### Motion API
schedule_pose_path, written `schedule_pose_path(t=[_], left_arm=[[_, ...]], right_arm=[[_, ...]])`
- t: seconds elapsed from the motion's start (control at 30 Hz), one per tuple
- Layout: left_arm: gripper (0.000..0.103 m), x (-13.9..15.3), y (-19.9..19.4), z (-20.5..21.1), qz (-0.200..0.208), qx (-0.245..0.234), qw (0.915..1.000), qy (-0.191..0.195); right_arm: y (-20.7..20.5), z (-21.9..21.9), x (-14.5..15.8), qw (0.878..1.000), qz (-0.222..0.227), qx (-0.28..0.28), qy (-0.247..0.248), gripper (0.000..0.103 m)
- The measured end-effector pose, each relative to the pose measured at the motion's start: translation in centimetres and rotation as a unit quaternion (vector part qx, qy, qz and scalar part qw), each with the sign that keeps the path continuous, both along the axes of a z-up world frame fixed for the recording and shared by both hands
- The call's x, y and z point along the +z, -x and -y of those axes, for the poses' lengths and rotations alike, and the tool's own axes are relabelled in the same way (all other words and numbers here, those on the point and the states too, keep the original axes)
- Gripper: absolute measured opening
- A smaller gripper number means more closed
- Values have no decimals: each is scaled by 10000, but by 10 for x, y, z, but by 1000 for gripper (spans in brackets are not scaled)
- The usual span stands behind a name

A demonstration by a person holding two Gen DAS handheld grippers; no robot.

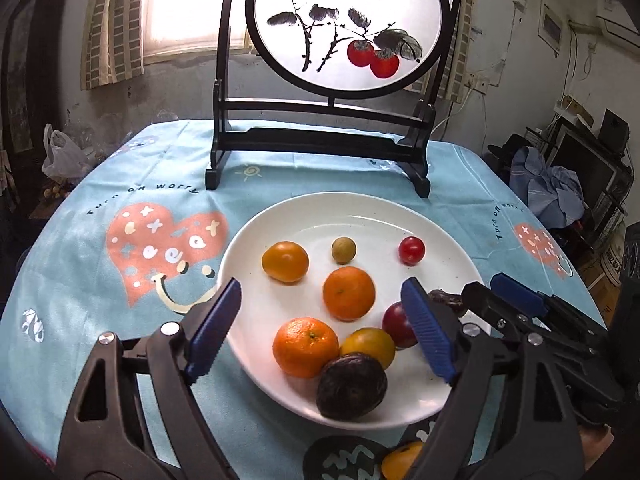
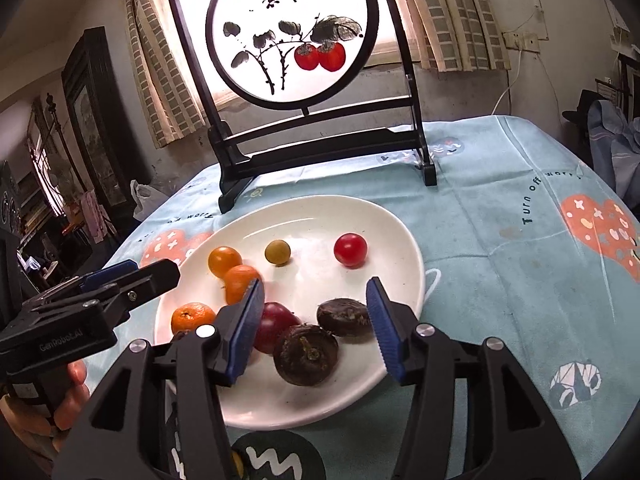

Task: Organize fruits
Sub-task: 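Grasp the orange tomato with the right tool, then grasp the small orange tomato with the left tool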

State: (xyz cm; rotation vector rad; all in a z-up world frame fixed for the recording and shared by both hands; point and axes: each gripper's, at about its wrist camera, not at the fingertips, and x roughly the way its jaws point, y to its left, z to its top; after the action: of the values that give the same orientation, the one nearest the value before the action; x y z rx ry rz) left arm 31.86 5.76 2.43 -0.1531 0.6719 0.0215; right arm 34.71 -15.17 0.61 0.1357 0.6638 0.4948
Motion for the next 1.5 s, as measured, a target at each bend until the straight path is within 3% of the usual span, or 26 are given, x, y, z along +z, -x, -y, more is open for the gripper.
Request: schedule_pose_path(t=[0.07,0.3,0.47,0.6,0.7,0.93,1.27,1.4,1.5], left_arm=[[93,3,12,0,25,71,10000,-27],[94,-15,58,-5,-294,-39,9995,-78],[94,-33,91,-14,-477,0,9984,-316],[94,-38,104,-24,-544,192,9975,-408],[94,-36,108,-30,-544,280,9977,-290],[94,-31,115,-29,-445,225,9984,-272],[94,-28,119,-24,-414,129,9987,-273],[94,-26,125,-18,-374,-287,9988,-124],[94,-23,140,4,-268,-1416,9894,-149]], right_arm=[[10,2,2,10000,6,77,-2,57],[57,2,-8,9971,-268,711,77,60],[99,-6,-23,9872,-541,1462,332,60],[118,-12,-30,9764,-924,1943,181,60],[120,-16,-35,9716,-1183,2047,53,60],[109,-12,-48,9641,-1754,1976,-280,46],[106,-13,-53,9627,-1837,1961,-304,37],[104,-4,-49,9642,-1815,1862,-512,37],[102,8,-43,9670,-1713,1742,-722,37]])
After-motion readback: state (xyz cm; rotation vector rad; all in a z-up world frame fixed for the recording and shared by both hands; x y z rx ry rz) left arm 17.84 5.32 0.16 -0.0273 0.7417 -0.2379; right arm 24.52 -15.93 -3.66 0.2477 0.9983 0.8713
